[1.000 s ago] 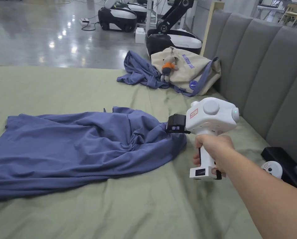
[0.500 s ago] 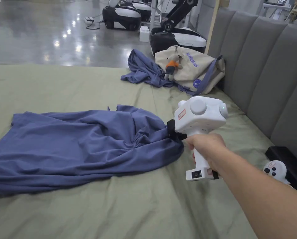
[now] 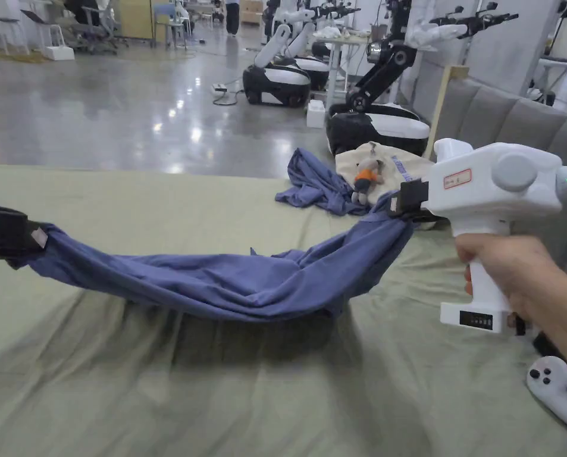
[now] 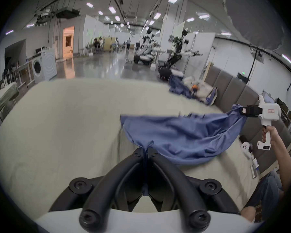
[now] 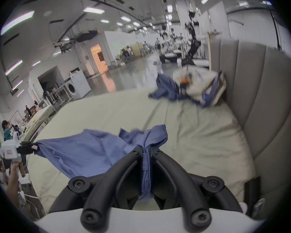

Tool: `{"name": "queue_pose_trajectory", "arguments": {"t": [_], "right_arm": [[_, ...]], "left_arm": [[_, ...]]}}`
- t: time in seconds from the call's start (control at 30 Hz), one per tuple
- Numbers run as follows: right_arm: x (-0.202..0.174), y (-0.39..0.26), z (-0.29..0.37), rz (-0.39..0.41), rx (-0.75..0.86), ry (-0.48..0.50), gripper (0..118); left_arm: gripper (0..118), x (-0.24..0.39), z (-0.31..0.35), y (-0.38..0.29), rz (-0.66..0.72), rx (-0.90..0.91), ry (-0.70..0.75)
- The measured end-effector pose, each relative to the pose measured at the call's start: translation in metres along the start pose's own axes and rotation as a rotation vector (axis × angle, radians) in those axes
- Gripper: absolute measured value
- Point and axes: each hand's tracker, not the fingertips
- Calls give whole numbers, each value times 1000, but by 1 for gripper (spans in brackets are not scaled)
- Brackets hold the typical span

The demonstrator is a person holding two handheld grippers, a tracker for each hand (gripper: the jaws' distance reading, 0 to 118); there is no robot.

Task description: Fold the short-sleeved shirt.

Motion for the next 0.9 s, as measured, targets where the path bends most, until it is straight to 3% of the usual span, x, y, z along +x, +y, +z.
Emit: {"name": "queue_pose_trajectory", "arguments": {"t": [0.23,0.3,0.4,0.53,0.7,0.9], "right_arm": [[-50,102,138,69,199,23,7],[-66,132,175,124,262,-1,7],[-83,176,224,114,309,-3,7],[-108,219,273,177,361,-64,7],[-113,250,282,179,355,-115,7],[-106,268,222,150,327,-143,7]], "left_arm": [[3,27,108,114,7,190,-62],[3,38,140,150,3,243,-73],[3,44,176,211,-4,295,-80],[3,58,209,265,-26,306,-59],[3,61,207,291,-21,293,-31],[3,59,149,302,9,281,-21]]}}
